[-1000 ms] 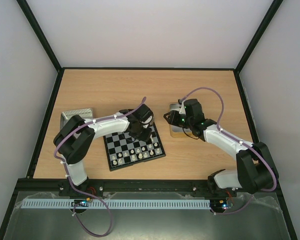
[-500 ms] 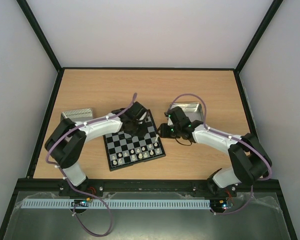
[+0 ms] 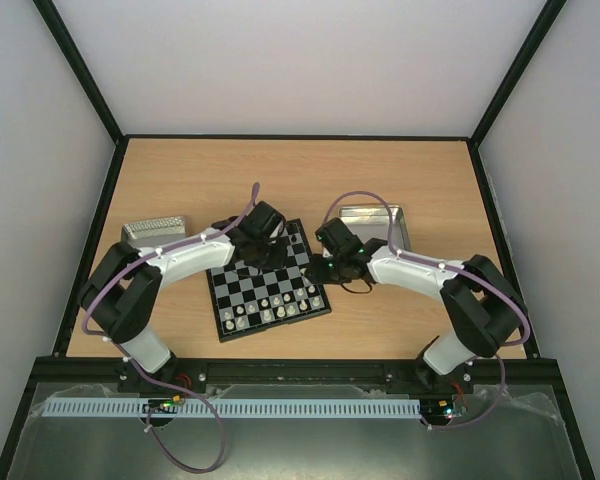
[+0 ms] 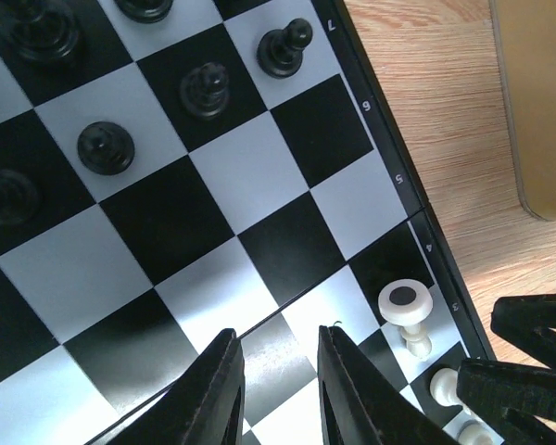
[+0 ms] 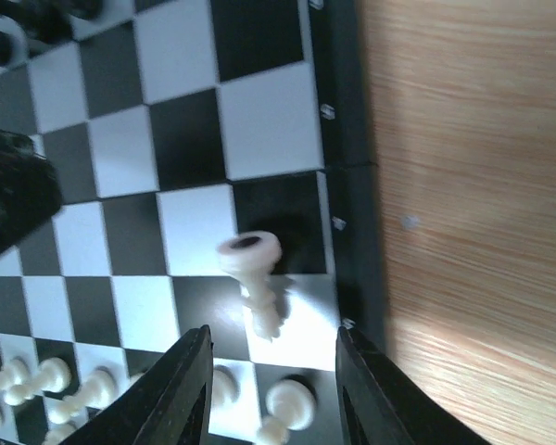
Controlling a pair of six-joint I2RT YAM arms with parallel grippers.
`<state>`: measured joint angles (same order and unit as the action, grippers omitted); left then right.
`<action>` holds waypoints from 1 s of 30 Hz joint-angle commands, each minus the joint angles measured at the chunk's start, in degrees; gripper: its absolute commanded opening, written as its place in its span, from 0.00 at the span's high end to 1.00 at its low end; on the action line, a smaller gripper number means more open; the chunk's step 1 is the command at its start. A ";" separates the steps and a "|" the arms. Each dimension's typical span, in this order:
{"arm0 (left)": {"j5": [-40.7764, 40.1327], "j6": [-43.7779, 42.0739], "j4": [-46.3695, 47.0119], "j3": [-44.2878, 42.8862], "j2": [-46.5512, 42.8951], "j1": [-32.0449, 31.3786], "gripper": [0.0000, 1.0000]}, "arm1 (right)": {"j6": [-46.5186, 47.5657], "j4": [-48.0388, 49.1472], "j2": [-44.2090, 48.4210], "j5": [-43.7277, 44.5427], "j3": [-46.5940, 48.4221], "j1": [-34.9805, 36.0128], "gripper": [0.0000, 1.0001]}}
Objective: Set up the chess pieces on the board
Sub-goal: Pick up the chess piece from the chessboard.
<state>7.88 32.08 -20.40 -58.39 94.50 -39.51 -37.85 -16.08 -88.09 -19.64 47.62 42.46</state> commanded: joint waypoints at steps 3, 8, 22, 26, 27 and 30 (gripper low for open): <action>-1.42 1.92 1.18 3.11 -3.91 1.38 0.75 | -0.22 -2.73 -3.96 5.12 5.84 2.85 0.63; 0.65 3.46 2.39 6.05 -4.92 3.79 0.75 | 1.08 -4.41 -8.13 7.85 8.46 4.83 0.61; 0.59 4.36 4.23 8.23 -9.06 4.88 0.75 | 0.74 -7.91 -12.66 17.05 11.77 6.85 0.74; 0.25 4.74 4.47 8.72 -9.72 5.05 0.75 | 0.74 -8.95 -13.02 18.91 12.19 7.24 0.74; 0.21 4.84 4.54 8.80 -9.80 5.05 0.75 | 0.57 -9.01 -13.07 19.38 12.29 7.28 0.74; 0.03 5.22 4.86 9.14 -10.43 5.07 0.74 | 0.20 -8.56 -13.09 20.01 12.38 7.38 0.78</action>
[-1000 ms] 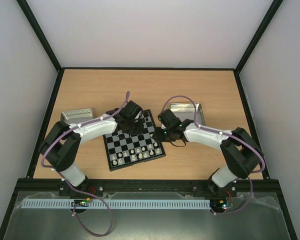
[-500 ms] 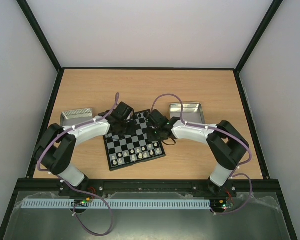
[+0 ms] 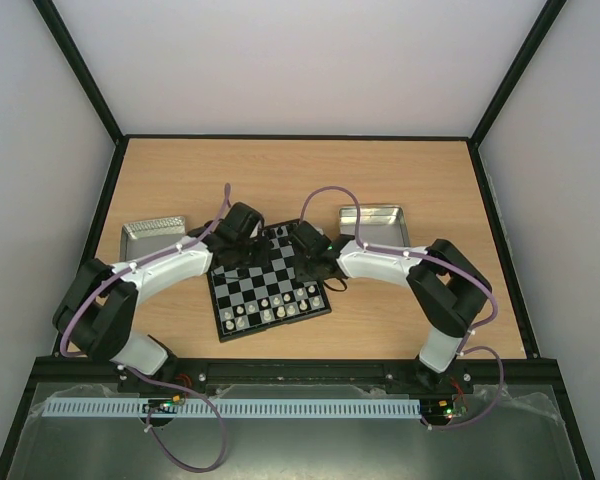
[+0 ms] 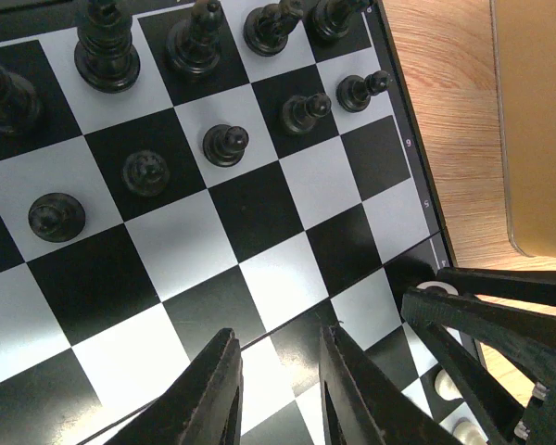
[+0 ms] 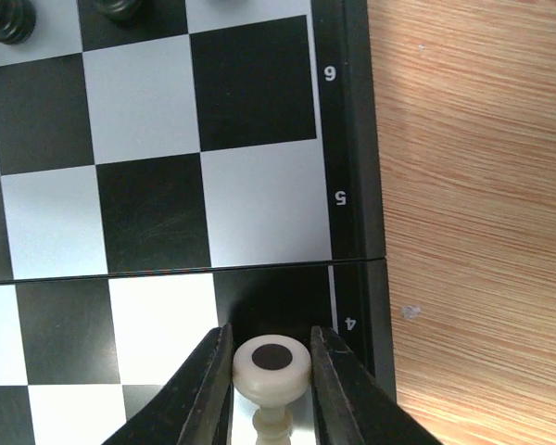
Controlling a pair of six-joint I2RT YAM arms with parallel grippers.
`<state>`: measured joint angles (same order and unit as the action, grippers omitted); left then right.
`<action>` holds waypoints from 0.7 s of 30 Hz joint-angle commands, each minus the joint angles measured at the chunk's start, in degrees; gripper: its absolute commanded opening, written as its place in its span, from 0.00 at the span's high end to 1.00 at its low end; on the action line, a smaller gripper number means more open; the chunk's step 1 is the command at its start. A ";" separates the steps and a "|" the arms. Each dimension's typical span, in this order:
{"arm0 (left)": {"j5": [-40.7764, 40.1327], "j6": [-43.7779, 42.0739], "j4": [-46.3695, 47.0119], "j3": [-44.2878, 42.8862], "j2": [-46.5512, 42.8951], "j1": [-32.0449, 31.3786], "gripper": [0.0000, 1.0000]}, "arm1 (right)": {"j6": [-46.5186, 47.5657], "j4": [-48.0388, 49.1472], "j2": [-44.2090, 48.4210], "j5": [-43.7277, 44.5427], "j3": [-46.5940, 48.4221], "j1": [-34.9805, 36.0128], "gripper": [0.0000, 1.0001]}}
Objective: Set up the chess pieces on the board
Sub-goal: Pick up the chess piece from the chessboard, then place the chess piece on the chessboard.
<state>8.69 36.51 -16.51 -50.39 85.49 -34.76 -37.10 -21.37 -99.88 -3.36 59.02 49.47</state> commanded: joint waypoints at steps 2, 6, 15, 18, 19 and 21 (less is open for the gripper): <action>-1.13 1.46 1.28 1.60 -2.31 0.43 0.73 | -0.97 -2.60 -1.22 3.51 0.89 0.34 0.84; -1.23 3.28 3.47 3.94 -5.69 0.54 0.67 | -3.68 0.95 0.44 3.65 -0.30 0.35 0.87; 0.23 6.51 19.61 14.81 -19.74 0.49 0.51 | -21.57 16.02 9.40 0.36 -2.10 -0.09 0.88; 0.35 6.96 24.20 18.10 -23.70 0.23 0.46 | -31.26 23.11 11.77 -4.82 -4.17 -0.42 0.88; 0.47 6.92 25.46 18.79 -24.69 0.16 0.44 | -34.60 25.53 12.45 -6.56 -5.09 -0.55 0.88; 0.38 6.87 27.41 19.83 -26.33 -0.17 0.43 | -40.48 29.20 13.22 -9.37 -6.56 -0.62 0.88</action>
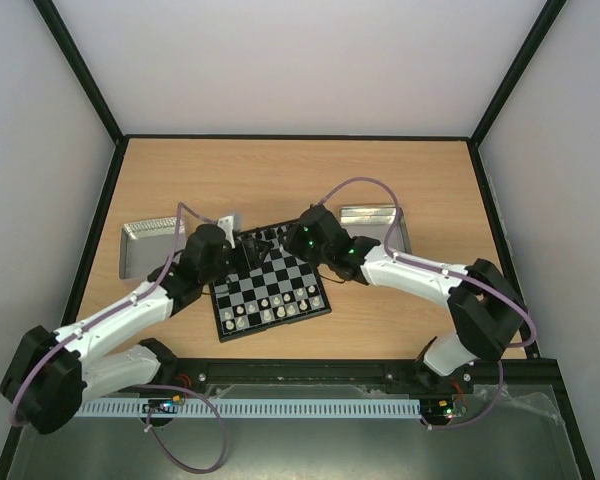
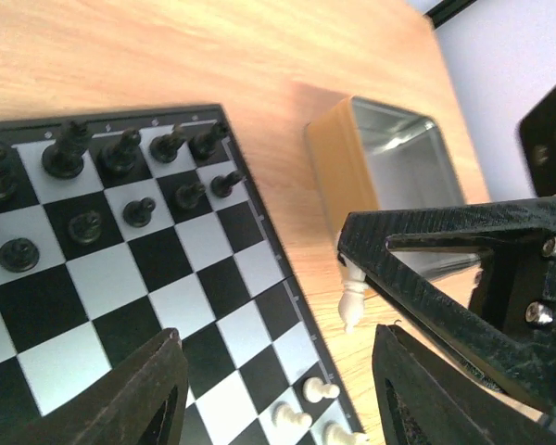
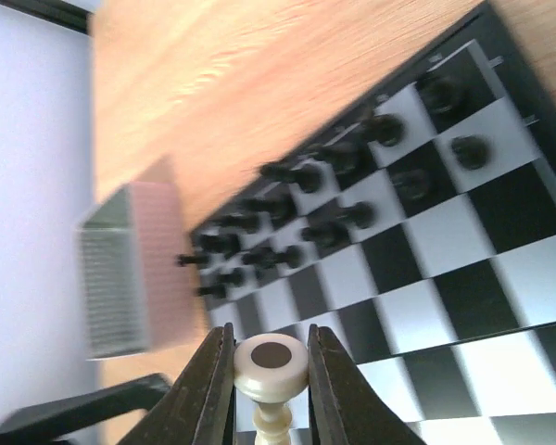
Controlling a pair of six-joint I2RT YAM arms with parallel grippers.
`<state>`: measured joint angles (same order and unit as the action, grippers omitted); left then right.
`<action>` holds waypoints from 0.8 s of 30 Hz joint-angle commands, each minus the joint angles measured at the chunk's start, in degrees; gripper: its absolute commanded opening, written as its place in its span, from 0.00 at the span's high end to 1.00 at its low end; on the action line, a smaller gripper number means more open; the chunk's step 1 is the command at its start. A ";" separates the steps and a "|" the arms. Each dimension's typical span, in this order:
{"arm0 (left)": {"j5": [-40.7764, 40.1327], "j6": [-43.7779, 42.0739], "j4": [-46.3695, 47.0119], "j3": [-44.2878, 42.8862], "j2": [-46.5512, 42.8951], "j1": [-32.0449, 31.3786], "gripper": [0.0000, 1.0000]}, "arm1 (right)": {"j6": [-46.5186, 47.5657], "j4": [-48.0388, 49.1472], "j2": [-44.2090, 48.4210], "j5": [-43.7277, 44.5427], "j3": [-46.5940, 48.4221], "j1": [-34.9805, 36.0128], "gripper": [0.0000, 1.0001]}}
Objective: Set up the chess pieces on the board
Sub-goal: Place the chess piece on the chessboard.
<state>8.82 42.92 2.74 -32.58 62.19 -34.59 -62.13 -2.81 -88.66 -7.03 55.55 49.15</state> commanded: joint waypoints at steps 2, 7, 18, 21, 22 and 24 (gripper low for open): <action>0.00 0.62 9.95 3.00 -4.38 -1.08 0.43 | -20.03 13.75 2.26 -8.71 -4.07 -0.51 0.87; -1.57 3.29 14.03 5.45 -6.18 -2.23 0.45 | -25.64 17.80 2.00 -11.91 -3.95 -1.04 0.87; -3.22 6.15 19.83 7.28 -5.96 -3.56 0.65 | -36.22 27.34 2.69 -17.88 -8.57 -3.46 0.87; -2.69 4.12 19.01 6.38 -5.30 -3.56 0.69 | -37.94 28.75 2.79 -18.88 -9.40 -3.60 0.87; -2.36 3.81 18.72 6.25 -5.04 -3.56 0.70 | -38.89 29.96 2.79 -19.21 -9.89 -3.68 0.87; -1.71 3.50 18.99 6.41 -4.47 -3.64 0.70 | -40.06 31.39 2.87 -19.60 -10.36 -3.92 0.87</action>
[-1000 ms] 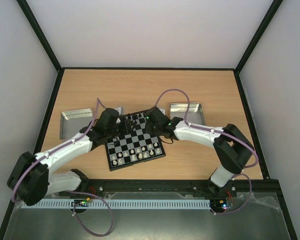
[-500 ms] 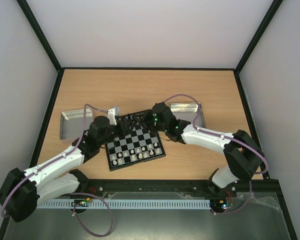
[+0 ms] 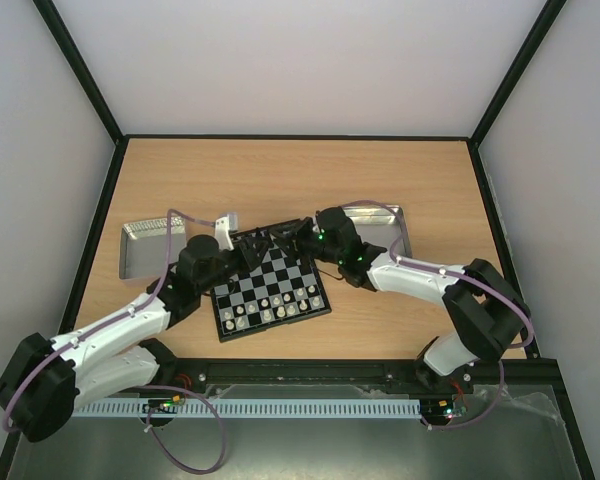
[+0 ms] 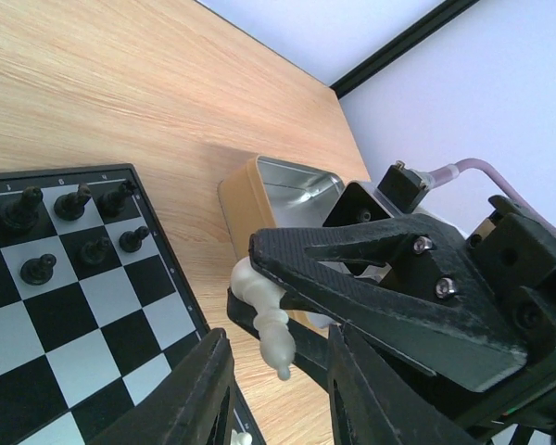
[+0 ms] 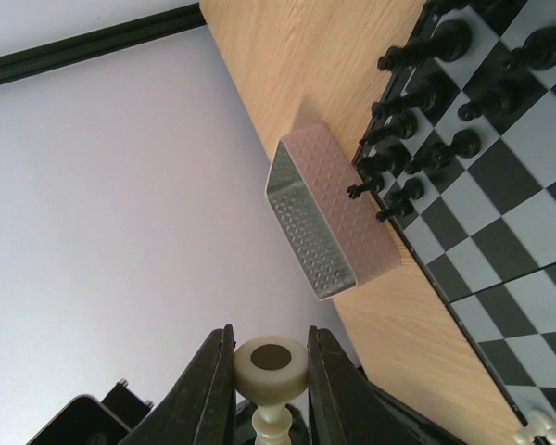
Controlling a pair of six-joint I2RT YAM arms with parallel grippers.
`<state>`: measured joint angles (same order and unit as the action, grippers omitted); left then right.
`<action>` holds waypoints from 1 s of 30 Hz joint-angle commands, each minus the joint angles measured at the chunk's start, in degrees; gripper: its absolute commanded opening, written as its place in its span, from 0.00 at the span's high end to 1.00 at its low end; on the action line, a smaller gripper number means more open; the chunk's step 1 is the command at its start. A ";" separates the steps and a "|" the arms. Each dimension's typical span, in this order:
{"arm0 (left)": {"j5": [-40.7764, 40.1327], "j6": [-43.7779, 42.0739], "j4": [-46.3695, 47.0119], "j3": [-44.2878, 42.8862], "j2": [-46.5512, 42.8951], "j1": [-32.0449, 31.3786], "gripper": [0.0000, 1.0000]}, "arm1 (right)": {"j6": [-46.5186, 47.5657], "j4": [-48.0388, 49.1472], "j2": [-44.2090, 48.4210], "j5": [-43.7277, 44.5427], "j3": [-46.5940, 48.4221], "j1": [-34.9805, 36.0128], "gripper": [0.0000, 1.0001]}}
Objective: Set up the chess pieces on the board
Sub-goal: Place the chess piece on the chessboard.
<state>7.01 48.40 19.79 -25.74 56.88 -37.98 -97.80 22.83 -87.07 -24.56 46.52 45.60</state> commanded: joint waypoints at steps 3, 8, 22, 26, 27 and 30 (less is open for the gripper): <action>0.87 -2.30 2.64 -0.23 1.42 -0.41 0.70 | -5.12 6.08 1.32 -2.27 -1.47 -0.49 0.87; 1.61 -2.43 3.82 -0.49 2.61 -0.52 0.77 | -5.73 7.41 1.12 -3.44 -1.76 -0.48 0.87; -1.52 -3.49 -12.35 -7.09 2.48 -0.55 0.98 | 6.65 -2.24 4.25 2.29 -0.56 -0.49 0.59; 0.53 -5.68 -29.60 -13.27 2.58 -0.53 0.98 | 16.90 -6.50 8.33 9.55 0.07 -0.76 0.43; 1.78 -6.03 -34.04 -14.69 2.68 -0.54 0.98 | 19.11 -8.00 9.19 11.57 0.52 -0.91 0.42; 6.42 -6.35 -46.98 -18.80 3.11 -0.60 0.98 | 24.11 -14.06 11.75 17.03 1.48 -1.68 0.41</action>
<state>8.43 43.94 -6.70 -40.10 59.37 -38.59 -84.38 16.84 -78.89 -17.34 45.36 44.93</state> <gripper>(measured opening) 0.078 0.583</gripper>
